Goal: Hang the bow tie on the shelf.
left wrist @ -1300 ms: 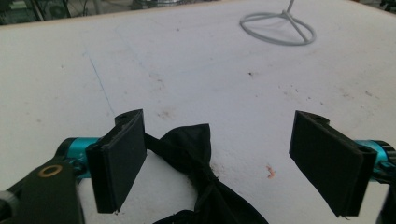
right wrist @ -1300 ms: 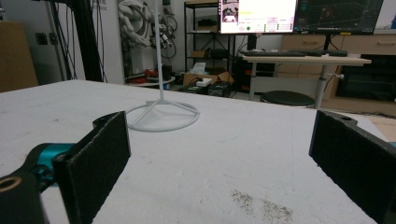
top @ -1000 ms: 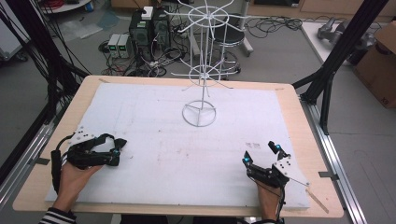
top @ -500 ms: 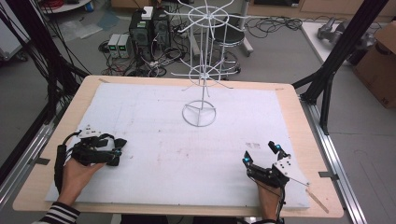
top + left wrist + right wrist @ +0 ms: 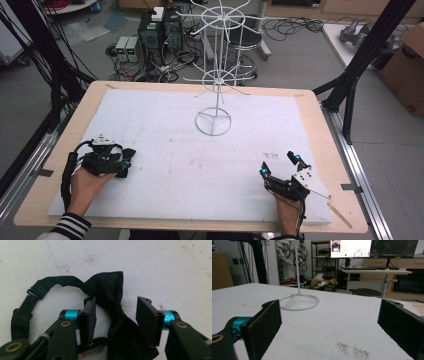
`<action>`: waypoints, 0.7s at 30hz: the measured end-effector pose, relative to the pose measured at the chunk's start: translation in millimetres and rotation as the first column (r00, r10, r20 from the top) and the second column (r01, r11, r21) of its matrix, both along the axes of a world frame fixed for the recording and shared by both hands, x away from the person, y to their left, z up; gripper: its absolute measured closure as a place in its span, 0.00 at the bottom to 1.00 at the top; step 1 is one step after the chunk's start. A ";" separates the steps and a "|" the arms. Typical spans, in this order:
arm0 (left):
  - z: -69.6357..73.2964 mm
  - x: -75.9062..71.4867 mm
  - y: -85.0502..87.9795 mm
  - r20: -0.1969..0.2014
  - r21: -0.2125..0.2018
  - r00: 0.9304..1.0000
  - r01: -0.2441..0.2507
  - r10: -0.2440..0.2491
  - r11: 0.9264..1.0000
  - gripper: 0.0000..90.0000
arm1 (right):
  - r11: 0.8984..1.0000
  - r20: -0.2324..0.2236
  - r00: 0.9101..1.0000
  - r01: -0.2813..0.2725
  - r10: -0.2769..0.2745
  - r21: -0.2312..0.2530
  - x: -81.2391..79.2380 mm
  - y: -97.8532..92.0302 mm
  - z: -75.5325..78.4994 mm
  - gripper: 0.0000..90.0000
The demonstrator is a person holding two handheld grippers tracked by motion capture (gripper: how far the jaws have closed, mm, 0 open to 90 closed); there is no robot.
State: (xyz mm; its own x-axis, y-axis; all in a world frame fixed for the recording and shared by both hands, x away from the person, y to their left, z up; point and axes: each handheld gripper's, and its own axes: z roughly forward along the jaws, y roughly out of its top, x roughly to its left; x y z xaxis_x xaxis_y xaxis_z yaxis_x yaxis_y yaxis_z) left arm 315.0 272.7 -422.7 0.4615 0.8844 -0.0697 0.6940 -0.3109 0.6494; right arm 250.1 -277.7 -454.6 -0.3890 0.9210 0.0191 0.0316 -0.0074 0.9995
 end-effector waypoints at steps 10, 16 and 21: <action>-0.4 3.9 -3.8 -0.037 0.031 0.999 -0.003 0.004 1.000 0.72 | 1.000 0.002 1.000 -0.001 0.001 -0.004 0.0 -0.1 0.0 0.05; -2.2 4.5 -7.0 -0.049 0.062 0.999 -0.003 0.006 0.998 0.74 | 1.000 0.001 1.000 0.001 -0.001 -0.002 0.0 0.0 0.0 0.05; -1.8 4.1 -6.8 -0.050 0.055 0.999 -0.013 0.016 0.998 0.82 | 1.000 0.002 1.000 0.001 -0.001 -0.003 0.0 0.0 0.0 0.05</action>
State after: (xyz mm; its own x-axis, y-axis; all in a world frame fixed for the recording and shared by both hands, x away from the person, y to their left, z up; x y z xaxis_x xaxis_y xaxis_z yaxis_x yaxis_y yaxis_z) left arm 319.1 265.9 -424.6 0.4460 0.8940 -0.0439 0.7297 -0.3348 0.5962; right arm 250.1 -277.7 -454.6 -0.3885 0.9213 0.0159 0.0301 -0.0046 0.9995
